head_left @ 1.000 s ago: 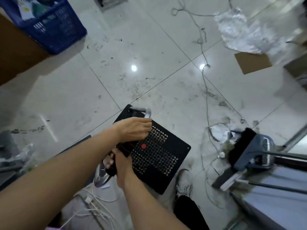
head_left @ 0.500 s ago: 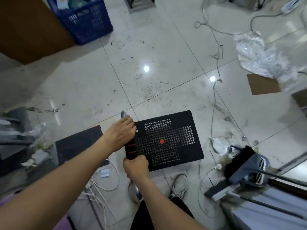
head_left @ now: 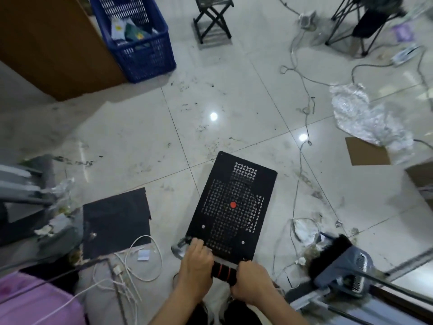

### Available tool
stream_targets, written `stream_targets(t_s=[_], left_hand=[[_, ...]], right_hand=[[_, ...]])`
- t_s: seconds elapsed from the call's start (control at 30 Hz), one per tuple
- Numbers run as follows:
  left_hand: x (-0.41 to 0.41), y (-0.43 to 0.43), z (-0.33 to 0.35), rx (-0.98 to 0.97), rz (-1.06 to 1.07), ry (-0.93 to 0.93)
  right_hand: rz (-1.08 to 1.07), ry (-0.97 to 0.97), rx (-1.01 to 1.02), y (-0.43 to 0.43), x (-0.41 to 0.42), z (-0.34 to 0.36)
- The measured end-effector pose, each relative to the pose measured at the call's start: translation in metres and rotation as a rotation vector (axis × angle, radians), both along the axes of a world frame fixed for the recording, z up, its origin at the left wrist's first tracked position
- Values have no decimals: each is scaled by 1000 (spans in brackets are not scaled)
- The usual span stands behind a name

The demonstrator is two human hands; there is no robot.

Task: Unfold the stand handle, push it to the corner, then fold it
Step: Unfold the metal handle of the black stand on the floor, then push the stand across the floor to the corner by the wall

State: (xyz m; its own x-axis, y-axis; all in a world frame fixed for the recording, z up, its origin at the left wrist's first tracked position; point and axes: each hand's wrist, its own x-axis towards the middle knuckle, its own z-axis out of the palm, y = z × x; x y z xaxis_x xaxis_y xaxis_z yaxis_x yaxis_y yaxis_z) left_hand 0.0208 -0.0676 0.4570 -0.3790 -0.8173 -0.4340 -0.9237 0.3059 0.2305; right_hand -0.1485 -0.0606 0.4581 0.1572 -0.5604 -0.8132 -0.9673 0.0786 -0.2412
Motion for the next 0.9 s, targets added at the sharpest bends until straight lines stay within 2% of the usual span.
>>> stream_targets(t_s=[0.1,0.17,0.4,0.53,0.63,0.9], left_hand=[[-38,-9,-4,231,3,-21],[-61,-16,-6,298,56,-37],[-98,-35,-4,219,62,-101],[-95,-48,-9,114,10,-32],[-93,-81,-8,41,-17,-38],[-88,-217,-26,-4,-93,-94]], right_hand=[[142,41,-62,-13,-40,2],[183,77,-126,-22,-60,1],[223,90,-190,-42,-92,0],[201,61,-195,-48,-87,-5],[204,52,-227,-81,-87,-3],[143,87,-265,-213,-86,-6]])
